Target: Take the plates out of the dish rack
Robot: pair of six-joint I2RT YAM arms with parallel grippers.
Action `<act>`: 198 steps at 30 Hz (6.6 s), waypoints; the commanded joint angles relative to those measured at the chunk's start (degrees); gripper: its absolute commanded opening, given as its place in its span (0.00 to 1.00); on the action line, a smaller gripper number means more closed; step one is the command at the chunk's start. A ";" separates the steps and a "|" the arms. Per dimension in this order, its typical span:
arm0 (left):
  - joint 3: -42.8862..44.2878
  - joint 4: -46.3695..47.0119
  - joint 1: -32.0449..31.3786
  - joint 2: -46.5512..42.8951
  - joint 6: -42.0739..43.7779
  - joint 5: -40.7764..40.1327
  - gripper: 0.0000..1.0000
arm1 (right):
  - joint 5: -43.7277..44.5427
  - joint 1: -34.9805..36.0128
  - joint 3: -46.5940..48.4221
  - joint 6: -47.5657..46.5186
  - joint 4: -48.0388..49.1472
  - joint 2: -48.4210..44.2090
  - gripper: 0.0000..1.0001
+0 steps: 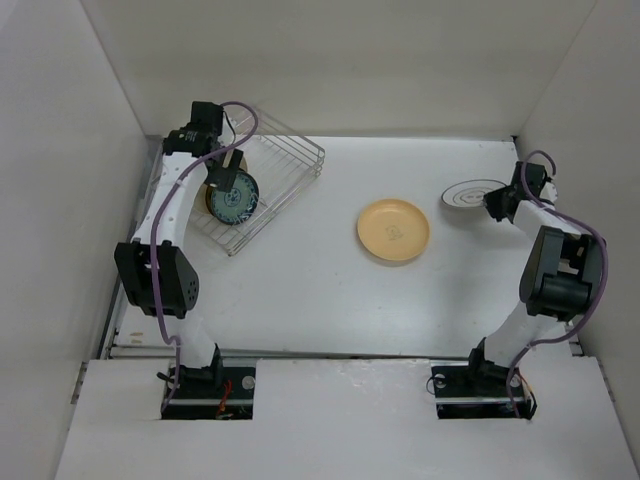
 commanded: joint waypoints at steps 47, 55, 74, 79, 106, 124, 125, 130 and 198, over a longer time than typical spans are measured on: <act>5.99 -2.20 -0.09 7.36 1.69 12.09 0.36 | 6.69 -0.95 -5.09 -10.46 -14.14 -31.47 0.82; 7.21 -0.53 -0.09 10.08 2.22 9.28 0.35 | 6.69 -0.95 -6.15 -13.62 -13.61 -34.37 0.82; 9.32 -2.03 0.44 13.08 3.18 5.32 0.34 | 5.55 -0.95 -7.20 -14.68 -12.47 -37.19 0.82; 8.79 -1.50 0.44 13.15 3.71 5.32 0.34 | 5.55 -0.95 -7.20 -15.20 -12.47 -37.71 0.82; 17.58 -9.85 -0.88 2.71 -2.61 15.96 0.00 | -23.79 3.09 -6.94 -29.35 -2.01 -41.15 0.82; 13.55 -18.36 -5.01 -2.13 -4.21 60.15 0.00 | -34.62 31.56 -5.36 -26.63 11.16 -32.19 0.95; 13.54 -18.90 -5.71 -1.35 -3.68 63.30 0.00 | -34.62 32.96 -5.36 -25.94 12.65 -31.48 1.00; 12.31 -21.00 -8.26 1.90 -3.76 63.68 0.00 | -31.37 40.17 -4.13 -25.93 13.19 -26.47 1.00; 8.70 0.44 0.44 10.96 3.45 2.86 0.68 | -16.25 49.94 8.88 -28.83 -25.38 -3.69 0.75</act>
